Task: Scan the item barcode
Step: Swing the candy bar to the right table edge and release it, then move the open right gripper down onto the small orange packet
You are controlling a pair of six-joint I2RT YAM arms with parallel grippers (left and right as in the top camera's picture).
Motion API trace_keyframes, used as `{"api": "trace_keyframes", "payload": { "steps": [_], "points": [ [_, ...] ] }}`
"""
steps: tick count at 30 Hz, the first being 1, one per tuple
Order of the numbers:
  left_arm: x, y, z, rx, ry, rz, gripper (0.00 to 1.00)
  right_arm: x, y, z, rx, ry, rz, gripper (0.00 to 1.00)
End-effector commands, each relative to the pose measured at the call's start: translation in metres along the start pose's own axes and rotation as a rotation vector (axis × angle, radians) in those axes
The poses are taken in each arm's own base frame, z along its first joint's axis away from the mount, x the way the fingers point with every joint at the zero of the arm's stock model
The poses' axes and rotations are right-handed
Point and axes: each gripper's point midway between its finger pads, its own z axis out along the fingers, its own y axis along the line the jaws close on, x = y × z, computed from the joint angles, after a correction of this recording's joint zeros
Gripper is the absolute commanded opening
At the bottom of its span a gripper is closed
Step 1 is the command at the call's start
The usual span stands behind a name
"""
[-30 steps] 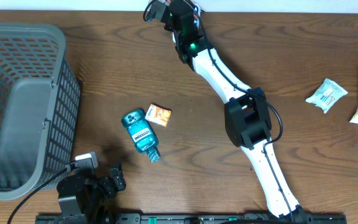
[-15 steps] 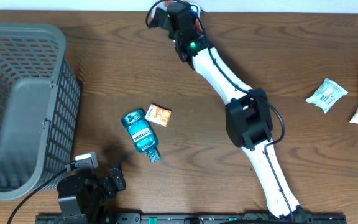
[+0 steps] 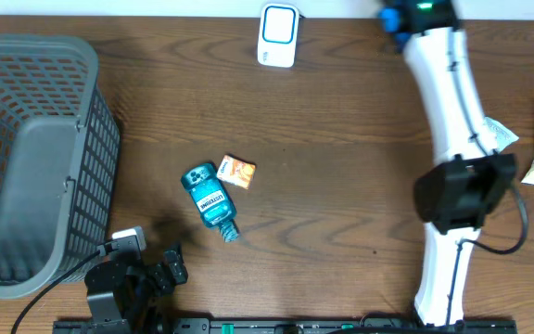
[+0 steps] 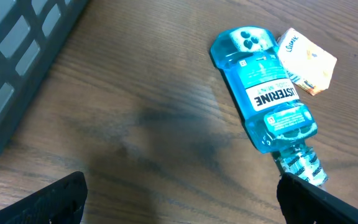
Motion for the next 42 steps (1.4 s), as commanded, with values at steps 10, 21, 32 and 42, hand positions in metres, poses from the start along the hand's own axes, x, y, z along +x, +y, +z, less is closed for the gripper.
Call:
{"api": "trace_keyframes", "payload": {
  "steps": [10,21,32,42],
  "points": [
    [0.01,0.002,0.001,-0.005,0.036,-0.01,0.98,0.245,-0.032,0.117,0.0,0.506,0.27,0.01],
    [0.01,0.002,0.001,-0.006,0.036,-0.01,0.98,0.295,-0.067,0.107,0.194,0.61,0.544,0.38],
    [0.01,0.002,0.001,-0.005,0.036,-0.01,0.98,0.172,-0.084,0.018,-0.094,0.146,0.941,0.99],
    [0.01,0.002,0.001,-0.005,0.036,-0.01,0.98,-0.001,0.084,-0.142,-1.126,-0.173,0.802,0.99]
  ]
}}
